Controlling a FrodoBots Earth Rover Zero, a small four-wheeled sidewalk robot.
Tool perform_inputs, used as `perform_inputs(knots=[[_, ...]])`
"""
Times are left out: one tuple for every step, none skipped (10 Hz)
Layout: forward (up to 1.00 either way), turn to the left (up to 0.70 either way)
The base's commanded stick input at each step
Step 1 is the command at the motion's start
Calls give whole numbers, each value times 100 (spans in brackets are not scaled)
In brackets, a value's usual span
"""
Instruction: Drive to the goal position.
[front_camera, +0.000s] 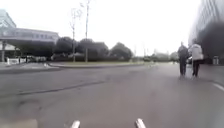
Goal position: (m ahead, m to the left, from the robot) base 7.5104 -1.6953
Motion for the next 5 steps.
perform_inputs(knots=[[68,-8],[67,-8],[68,-11],[65,-13],[61,-15]])
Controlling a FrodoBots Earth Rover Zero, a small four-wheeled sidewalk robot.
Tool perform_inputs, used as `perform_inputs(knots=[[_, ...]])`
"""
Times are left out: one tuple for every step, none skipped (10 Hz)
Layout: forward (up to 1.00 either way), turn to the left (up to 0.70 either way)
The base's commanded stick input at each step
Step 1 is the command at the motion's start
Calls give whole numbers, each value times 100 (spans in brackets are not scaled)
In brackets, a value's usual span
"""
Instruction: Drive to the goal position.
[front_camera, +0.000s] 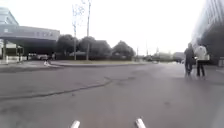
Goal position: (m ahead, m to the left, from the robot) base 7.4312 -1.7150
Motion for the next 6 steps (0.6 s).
perform_inputs(knots=[[60,-14],[60,-13],[54,-14],[46,-14],[40,-15],[59,-10]])
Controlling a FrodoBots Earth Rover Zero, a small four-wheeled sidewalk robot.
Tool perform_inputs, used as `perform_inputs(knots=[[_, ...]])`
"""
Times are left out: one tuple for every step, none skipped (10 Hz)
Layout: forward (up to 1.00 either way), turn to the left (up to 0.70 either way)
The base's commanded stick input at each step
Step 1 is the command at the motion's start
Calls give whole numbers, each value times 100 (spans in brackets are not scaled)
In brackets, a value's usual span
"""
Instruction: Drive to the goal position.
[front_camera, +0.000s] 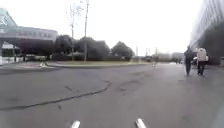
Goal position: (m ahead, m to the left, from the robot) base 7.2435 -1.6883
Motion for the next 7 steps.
perform_inputs(knots=[[60,-10],[60,-10],[60,-10],[60,-10],[59,-10],[55,-20],[30,-50]])
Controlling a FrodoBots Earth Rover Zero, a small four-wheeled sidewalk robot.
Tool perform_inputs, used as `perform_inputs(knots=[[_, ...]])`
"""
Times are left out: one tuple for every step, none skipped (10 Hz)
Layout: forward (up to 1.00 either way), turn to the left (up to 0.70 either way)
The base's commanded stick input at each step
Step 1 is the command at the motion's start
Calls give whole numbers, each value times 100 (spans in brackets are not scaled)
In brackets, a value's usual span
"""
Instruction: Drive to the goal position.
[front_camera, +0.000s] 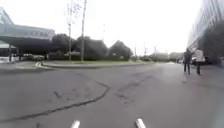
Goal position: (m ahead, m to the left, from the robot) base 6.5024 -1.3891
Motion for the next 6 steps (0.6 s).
perform_inputs(knots=[[18,-29],[13,-20],[23,-15],[49,-12],[63,-10],[63,-10]])
